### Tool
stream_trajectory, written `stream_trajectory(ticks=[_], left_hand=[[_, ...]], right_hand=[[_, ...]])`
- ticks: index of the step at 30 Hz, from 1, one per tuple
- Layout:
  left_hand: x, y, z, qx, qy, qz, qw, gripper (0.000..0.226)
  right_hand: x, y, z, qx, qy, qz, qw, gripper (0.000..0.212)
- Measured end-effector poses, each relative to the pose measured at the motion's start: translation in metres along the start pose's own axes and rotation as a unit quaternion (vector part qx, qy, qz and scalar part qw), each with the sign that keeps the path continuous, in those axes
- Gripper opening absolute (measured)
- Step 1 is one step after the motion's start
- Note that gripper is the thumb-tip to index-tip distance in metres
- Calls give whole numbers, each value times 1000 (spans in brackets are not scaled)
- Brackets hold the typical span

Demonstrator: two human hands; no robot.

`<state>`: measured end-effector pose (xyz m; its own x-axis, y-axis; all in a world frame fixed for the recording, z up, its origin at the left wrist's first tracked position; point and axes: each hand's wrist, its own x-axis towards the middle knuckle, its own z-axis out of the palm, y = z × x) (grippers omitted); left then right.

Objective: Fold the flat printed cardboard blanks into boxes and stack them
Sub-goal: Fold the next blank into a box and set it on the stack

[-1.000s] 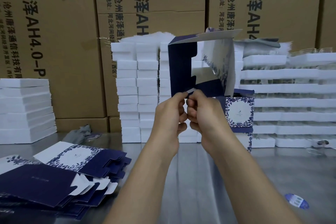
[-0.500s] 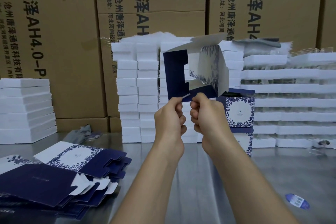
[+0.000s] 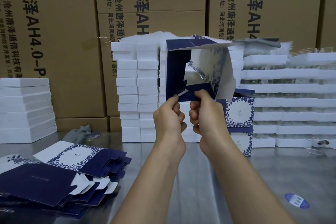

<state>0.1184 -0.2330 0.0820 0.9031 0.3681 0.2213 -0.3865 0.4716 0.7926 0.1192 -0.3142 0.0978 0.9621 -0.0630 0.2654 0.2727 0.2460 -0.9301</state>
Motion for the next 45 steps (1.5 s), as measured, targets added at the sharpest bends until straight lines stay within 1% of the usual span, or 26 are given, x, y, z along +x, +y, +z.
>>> stream_trajectory(ticks=[3,6,9,11,12,15,17,20,22,25,27,30,32,34,37,38,41,45], left_hand=[[0,0,0,-2,8,-7,1000,45],[-2,1,0,8,13,-8,1000,44],[-3,-1,2,45,-12,-1,999,43],[-4,-2,5,72,-38,-1,997,47],[-3,-3,5,72,-43,-2,997,50],[0,1,3,45,-43,-8,998,51],[3,4,-1,38,-45,-8,998,48],[3,5,-5,22,-48,-15,998,46],[1,4,-4,31,-32,-14,999,44],[2,4,-7,49,10,14,999,41],[6,5,-13,40,13,18,999,42],[10,4,-17,-13,-14,-28,999,45],[13,2,-18,-57,-13,-52,997,43],[15,1,-19,-75,-16,-58,995,40],[16,1,-18,-72,-41,-64,994,40],[15,1,-17,-66,-47,-67,994,41],[10,2,-14,-32,-48,-56,997,39],[5,1,-10,-47,-47,-46,997,33]], right_hand=[[3,1,1,6,42,-17,999,36],[5,3,2,-11,58,-36,998,38],[5,5,4,-20,40,-47,998,43],[4,6,7,-21,16,-51,998,55],[4,7,8,-25,8,-53,998,57],[2,5,6,-50,-18,-56,997,43],[3,5,4,-47,-16,-60,997,38],[6,7,4,-34,30,-93,995,40],[7,10,6,-42,44,-108,992,41],[11,11,4,-39,65,-109,991,41],[13,12,1,-29,70,-100,992,38],[13,13,-2,-22,61,-88,994,34],[12,13,-2,-17,50,-75,996,32],[10,11,-1,-17,19,-65,998,30],[4,10,4,-13,-47,-58,997,33],[3,11,5,-3,-58,-59,997,34],[3,11,6,-3,-34,-65,997,33],[7,12,2,11,-15,-57,998,32]])
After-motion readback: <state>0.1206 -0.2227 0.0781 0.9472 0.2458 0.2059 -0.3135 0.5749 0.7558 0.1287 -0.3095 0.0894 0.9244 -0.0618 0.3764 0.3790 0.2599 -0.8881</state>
